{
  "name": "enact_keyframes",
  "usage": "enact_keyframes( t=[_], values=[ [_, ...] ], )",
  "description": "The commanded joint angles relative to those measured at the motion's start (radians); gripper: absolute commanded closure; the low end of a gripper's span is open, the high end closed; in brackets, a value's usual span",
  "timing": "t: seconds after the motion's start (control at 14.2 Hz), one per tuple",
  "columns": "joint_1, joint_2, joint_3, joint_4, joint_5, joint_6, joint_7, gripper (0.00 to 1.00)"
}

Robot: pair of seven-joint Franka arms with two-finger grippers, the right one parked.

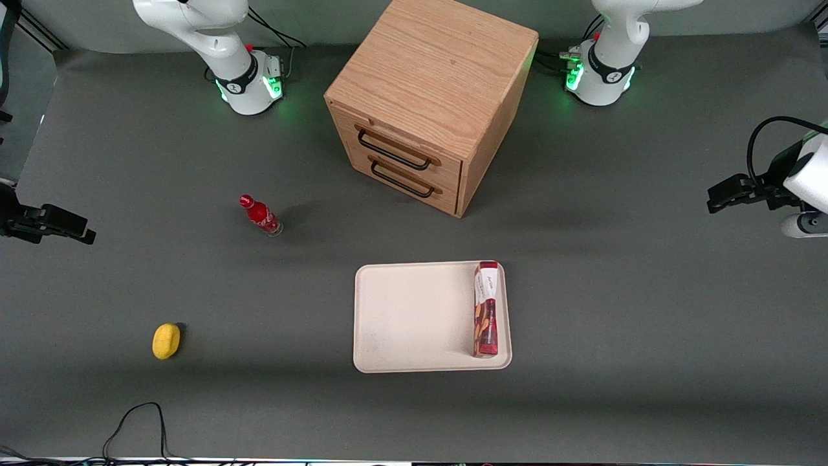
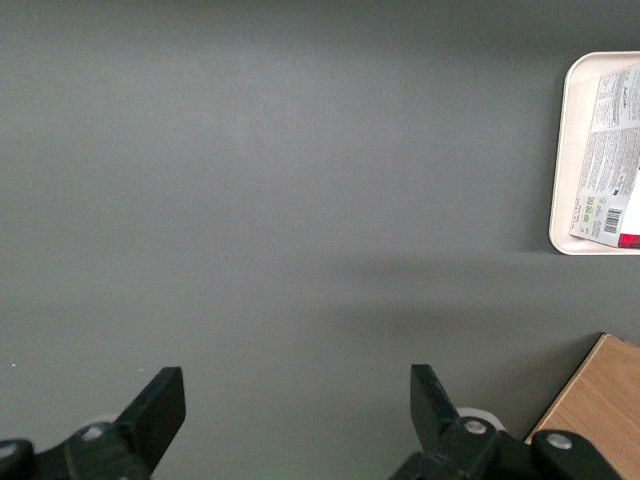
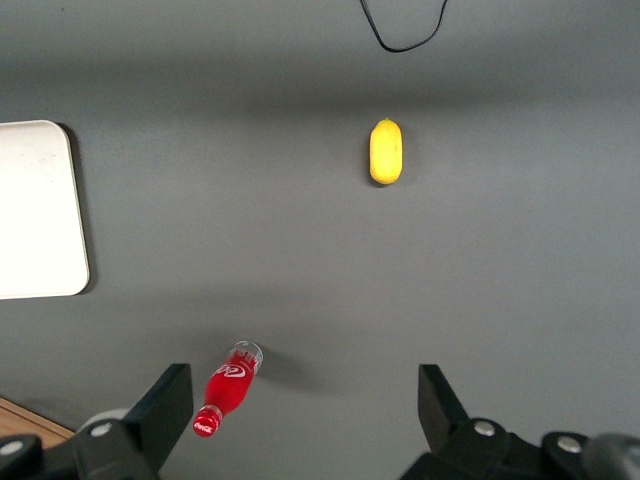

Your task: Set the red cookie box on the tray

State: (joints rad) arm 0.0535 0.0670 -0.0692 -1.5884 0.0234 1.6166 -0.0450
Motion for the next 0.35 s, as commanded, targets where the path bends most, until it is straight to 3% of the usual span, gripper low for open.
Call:
enact_keyframes(
  t=[0.0, 0.28],
  values=[
    [-0.015, -0.033, 0.019, -0.024, -0.011, -0.02, 0.054, 0.0],
    [-0.015, -0.033, 0.019, -0.021, -0.011, -0.024, 0.057, 0.0]
  ],
)
